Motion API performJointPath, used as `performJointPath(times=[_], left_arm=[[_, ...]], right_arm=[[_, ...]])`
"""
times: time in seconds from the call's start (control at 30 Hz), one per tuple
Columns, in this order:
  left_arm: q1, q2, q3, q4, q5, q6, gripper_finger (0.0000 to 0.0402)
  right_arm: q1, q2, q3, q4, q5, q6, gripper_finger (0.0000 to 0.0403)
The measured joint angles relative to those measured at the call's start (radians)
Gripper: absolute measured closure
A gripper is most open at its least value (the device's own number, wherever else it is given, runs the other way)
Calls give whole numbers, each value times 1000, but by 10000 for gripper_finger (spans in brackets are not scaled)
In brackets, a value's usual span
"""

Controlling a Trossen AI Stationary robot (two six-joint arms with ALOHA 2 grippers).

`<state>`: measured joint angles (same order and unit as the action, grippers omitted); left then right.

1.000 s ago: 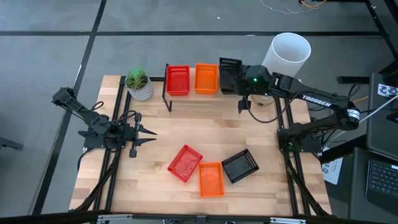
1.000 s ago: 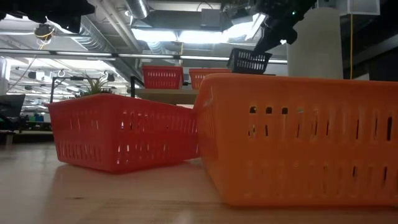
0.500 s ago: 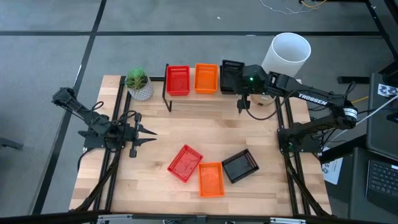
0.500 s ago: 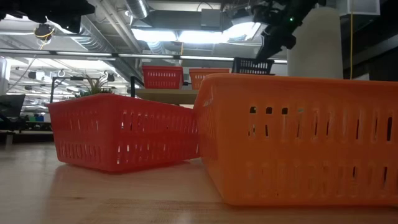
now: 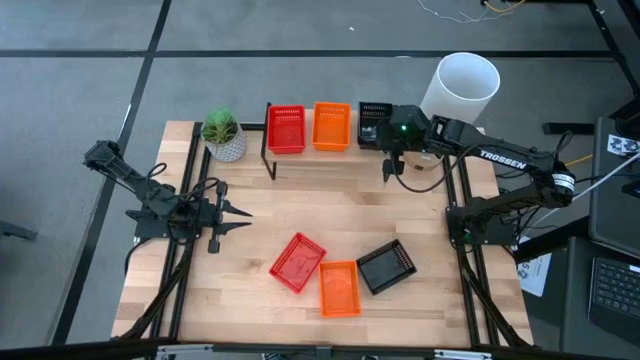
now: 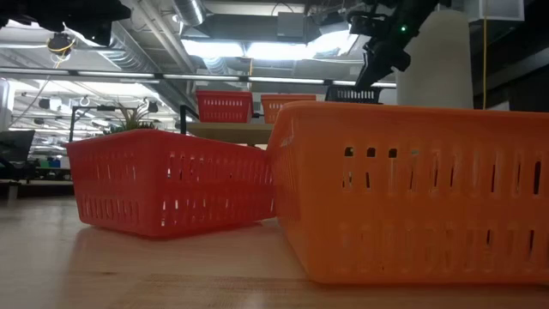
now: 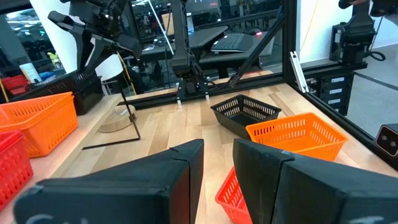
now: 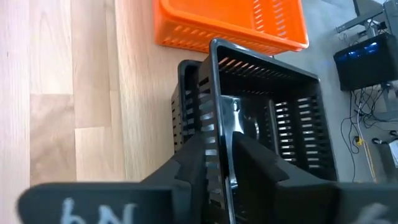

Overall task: Stack baskets on shelf by color
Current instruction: Stack the left black basket on the black basket

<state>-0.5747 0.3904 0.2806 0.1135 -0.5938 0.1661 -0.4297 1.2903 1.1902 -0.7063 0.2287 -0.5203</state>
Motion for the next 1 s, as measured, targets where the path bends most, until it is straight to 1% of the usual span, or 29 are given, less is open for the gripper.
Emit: performJointPath(times=[0.23,0.4,0.47,0.6,0.8,1.0], left_arm=[[0,0,0,0,0,-1,321],[0,0,0,0,0,-2,321],[0,0,0,0,0,-2,321],[0,0,0,0,0,-2,321],[0,0,0,0,0,-2,321],[0,0,0,0,0,-2,321]], right_arm=[[16,0,48,-39,-20,37,279],[53,-2,105,-63,-13,92,259],[58,-2,107,-63,23,98,257],[57,-2,76,-47,141,122,256],[57,-1,28,-37,144,124,256],[57,-6,35,1,145,123,256]])
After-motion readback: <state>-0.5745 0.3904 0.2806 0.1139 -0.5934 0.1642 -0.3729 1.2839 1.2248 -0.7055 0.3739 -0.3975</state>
